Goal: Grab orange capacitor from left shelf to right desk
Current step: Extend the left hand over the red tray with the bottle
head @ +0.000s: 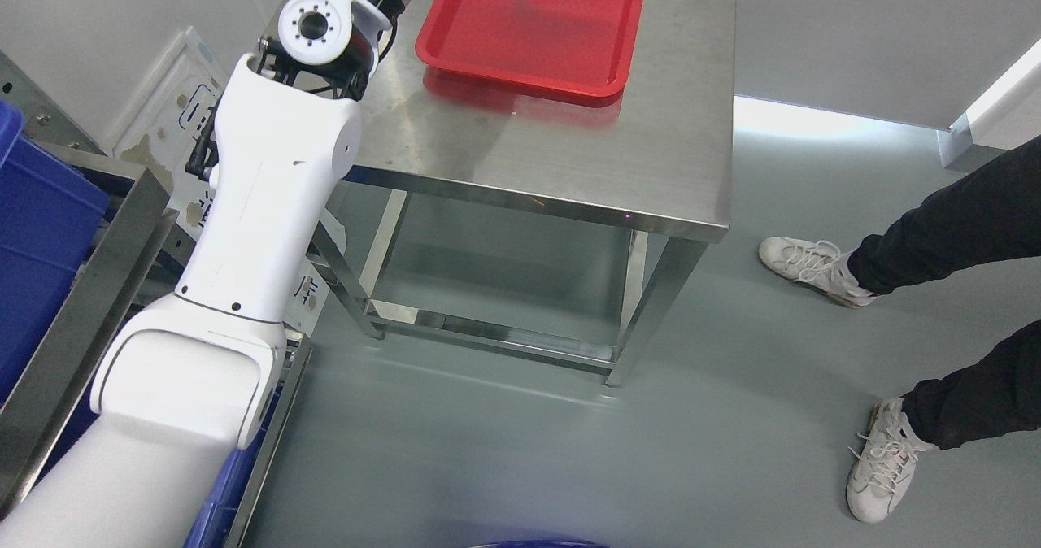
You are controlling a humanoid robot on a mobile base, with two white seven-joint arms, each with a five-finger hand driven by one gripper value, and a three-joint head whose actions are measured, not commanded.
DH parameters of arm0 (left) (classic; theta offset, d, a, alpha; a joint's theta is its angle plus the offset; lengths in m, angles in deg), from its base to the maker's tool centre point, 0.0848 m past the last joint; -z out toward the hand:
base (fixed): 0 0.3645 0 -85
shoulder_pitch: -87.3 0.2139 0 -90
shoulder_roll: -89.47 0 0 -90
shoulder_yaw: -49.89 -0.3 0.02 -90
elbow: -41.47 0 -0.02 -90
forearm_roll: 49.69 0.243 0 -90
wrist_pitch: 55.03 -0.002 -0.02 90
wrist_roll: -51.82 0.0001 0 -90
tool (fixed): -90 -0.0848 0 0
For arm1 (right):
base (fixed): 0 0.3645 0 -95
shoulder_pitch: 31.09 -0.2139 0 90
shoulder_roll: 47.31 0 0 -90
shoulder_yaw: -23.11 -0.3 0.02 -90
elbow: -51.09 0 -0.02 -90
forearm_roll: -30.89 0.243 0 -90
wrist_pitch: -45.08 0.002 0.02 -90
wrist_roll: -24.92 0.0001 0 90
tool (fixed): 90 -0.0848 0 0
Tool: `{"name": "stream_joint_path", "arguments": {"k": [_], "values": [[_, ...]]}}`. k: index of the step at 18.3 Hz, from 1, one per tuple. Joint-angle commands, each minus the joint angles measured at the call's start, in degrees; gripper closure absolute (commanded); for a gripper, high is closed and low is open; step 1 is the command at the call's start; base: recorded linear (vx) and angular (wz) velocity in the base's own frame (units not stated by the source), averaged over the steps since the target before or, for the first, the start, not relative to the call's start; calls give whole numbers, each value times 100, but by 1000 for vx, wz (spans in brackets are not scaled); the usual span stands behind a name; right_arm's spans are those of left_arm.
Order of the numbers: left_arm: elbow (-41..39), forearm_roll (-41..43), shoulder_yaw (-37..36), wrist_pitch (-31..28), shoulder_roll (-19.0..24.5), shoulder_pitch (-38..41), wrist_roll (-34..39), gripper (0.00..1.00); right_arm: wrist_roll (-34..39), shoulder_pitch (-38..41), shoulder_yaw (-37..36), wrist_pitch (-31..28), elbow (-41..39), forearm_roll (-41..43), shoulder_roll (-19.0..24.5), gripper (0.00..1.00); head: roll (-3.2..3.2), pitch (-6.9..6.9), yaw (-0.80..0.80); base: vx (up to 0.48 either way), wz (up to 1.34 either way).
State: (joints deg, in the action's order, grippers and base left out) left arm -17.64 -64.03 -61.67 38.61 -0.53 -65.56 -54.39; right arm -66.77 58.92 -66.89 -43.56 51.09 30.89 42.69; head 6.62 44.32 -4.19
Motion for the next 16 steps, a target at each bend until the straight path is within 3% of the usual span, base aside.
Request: {"name": "stream_joint_path", "arguments": {"k": [1, 7, 16], "values": [[1611, -7, -874, -374, 100, -614, -190, 90, 2, 114, -70, 5, -100, -26, -100, 0, 0, 0, 0, 73, 9], [2270, 72, -1412, -373, 100, -605, -67, 89, 2, 114, -70, 5, -100, -26, -100, 0, 0, 0, 0, 29, 0], [2861, -104, -1403, -365, 100, -587, -32, 86, 2, 114, -70, -4, -100, -26, -100, 0, 0, 0, 0, 0, 0]]}}
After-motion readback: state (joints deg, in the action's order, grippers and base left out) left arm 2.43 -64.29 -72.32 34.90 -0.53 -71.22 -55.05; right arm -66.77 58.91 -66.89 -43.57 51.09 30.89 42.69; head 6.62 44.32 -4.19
